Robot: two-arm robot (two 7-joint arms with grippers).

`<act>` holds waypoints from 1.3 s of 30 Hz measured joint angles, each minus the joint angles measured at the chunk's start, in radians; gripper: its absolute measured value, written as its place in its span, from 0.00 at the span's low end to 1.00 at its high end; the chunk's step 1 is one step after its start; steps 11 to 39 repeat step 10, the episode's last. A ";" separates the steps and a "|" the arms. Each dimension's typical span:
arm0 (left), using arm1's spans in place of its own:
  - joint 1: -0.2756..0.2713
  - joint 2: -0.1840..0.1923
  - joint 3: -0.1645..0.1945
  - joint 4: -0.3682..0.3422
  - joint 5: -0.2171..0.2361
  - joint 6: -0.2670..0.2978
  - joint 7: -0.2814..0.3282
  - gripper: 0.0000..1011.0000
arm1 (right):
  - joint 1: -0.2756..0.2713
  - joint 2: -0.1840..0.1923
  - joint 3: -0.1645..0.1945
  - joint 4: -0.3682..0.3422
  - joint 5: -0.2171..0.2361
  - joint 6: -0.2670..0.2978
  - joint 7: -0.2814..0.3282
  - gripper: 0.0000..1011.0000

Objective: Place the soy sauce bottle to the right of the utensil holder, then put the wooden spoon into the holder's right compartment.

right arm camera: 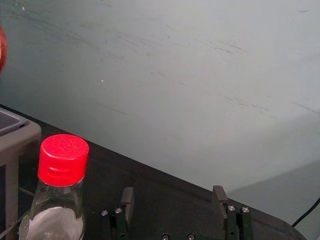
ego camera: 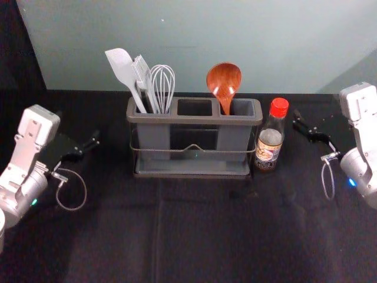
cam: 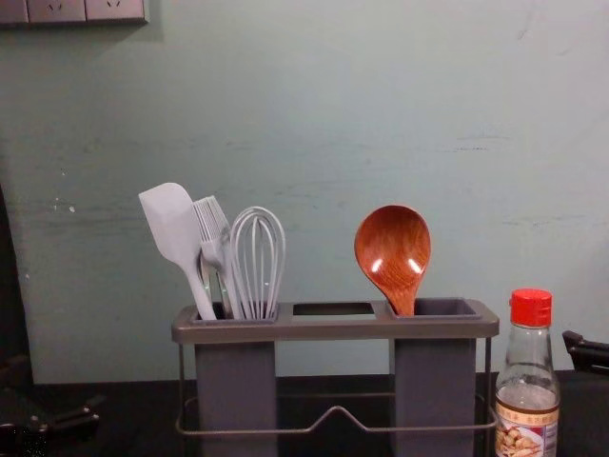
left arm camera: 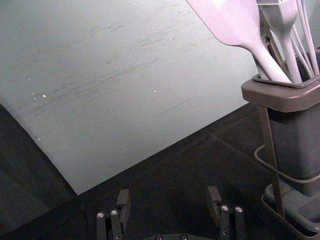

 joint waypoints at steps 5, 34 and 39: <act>0.000 0.000 0.000 0.000 0.000 0.000 0.000 0.99 | 0.000 0.000 0.000 0.000 0.000 0.000 0.000 0.99; 0.000 0.000 0.000 0.000 0.000 0.000 0.000 0.99 | 0.000 0.000 0.000 0.000 0.000 0.000 0.000 0.99; 0.000 0.000 0.000 0.000 0.000 0.000 0.000 0.99 | 0.000 0.000 0.000 0.000 0.000 0.000 0.000 0.99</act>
